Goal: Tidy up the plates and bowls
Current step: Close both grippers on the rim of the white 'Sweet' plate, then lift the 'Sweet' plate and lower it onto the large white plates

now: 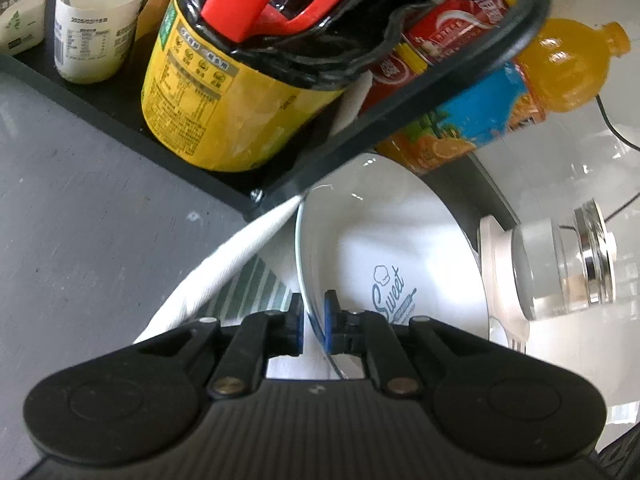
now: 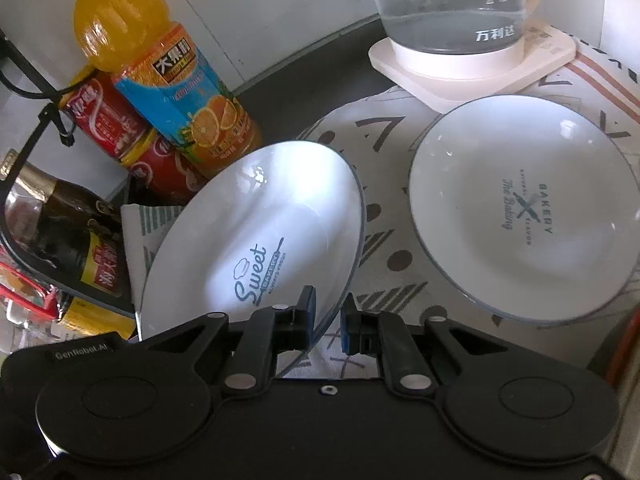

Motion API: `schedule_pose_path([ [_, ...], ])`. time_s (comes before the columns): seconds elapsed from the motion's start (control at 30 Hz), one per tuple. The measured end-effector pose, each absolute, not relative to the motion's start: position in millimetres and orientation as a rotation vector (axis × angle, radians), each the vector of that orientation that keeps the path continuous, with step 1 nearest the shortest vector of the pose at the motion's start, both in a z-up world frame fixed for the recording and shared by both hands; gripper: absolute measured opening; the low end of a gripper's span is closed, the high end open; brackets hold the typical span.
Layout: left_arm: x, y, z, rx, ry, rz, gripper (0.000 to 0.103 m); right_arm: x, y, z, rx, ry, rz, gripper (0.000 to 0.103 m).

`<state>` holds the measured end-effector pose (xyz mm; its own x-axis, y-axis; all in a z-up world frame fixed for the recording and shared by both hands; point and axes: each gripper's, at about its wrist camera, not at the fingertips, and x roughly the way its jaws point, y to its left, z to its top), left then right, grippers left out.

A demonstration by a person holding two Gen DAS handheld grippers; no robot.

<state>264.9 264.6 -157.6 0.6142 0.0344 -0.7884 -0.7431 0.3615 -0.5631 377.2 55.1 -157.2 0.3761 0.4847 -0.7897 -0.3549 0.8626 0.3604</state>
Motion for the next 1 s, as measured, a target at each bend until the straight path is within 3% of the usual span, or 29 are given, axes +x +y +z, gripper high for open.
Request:
schedule_pose_path([
  [1.0, 152.8, 188.3, -99.7, -1.003, 0.76, 0.509, 0.008, 263.4, -15.5, -109.9, 0.075, 0.955, 0.634, 0.013],
])
